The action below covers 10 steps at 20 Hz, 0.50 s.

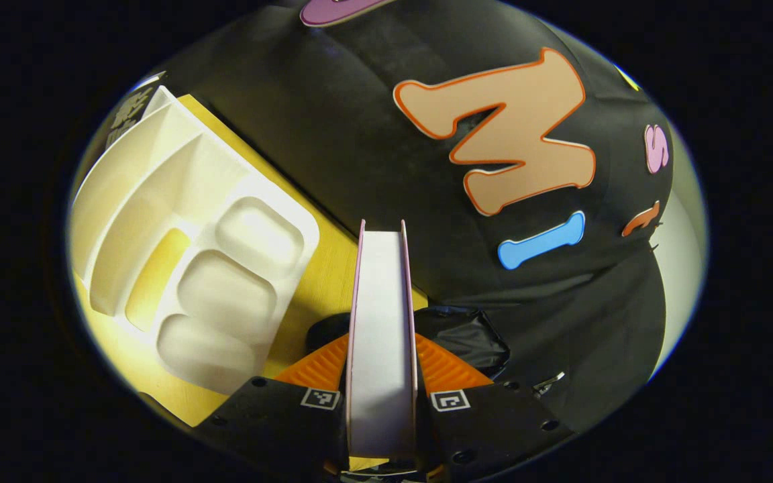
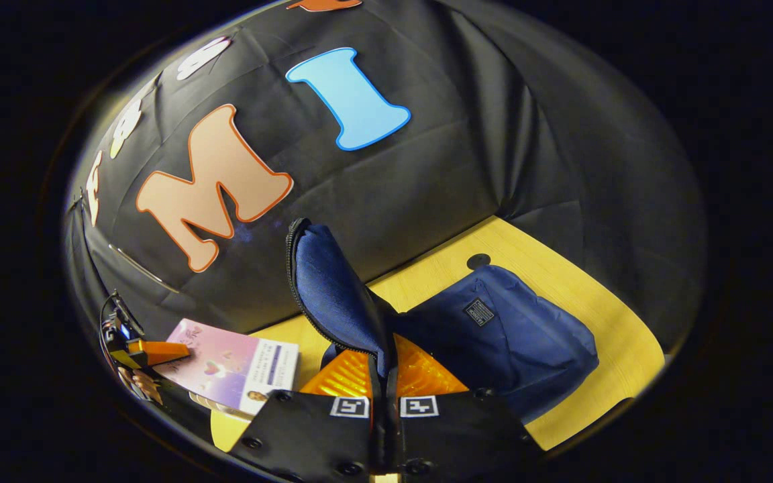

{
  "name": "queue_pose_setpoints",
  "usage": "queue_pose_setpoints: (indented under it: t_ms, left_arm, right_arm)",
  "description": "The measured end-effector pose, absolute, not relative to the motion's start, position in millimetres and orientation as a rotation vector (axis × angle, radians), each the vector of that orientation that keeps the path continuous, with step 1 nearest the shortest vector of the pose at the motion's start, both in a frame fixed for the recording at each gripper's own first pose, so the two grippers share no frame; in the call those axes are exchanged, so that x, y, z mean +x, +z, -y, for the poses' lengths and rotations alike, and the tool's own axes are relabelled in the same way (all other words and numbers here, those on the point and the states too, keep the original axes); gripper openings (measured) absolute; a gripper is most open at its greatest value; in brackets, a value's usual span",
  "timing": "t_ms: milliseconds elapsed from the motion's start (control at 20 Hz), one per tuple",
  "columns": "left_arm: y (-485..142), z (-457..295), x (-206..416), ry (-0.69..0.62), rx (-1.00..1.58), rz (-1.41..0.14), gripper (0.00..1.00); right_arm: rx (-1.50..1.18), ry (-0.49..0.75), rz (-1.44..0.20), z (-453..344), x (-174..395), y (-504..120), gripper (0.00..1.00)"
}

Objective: Open the schoolbag, grab two books from the bookshelf and put them into the schoolbag.

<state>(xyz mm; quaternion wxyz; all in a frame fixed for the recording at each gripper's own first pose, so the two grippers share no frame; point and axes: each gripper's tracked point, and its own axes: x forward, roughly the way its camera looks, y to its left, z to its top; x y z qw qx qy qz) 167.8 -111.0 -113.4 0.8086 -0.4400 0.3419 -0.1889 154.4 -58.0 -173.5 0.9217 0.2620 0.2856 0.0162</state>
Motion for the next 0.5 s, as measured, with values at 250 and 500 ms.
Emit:
queue_pose_setpoints:
  t_ms: [250, 500]
  left_arm:
    - [-153, 166, 175, -0.425, -0.926, -0.805, 0.35]
    - [-176, 210, 185, -0.443, -0.918, -0.862, 0.35]
  right_arm:
    - [0.572, 0.031, -0.576, 59, 155, -173, 0.03]
    - [0.566, 0.044, -0.568, 56, 157, -171, 0.03]
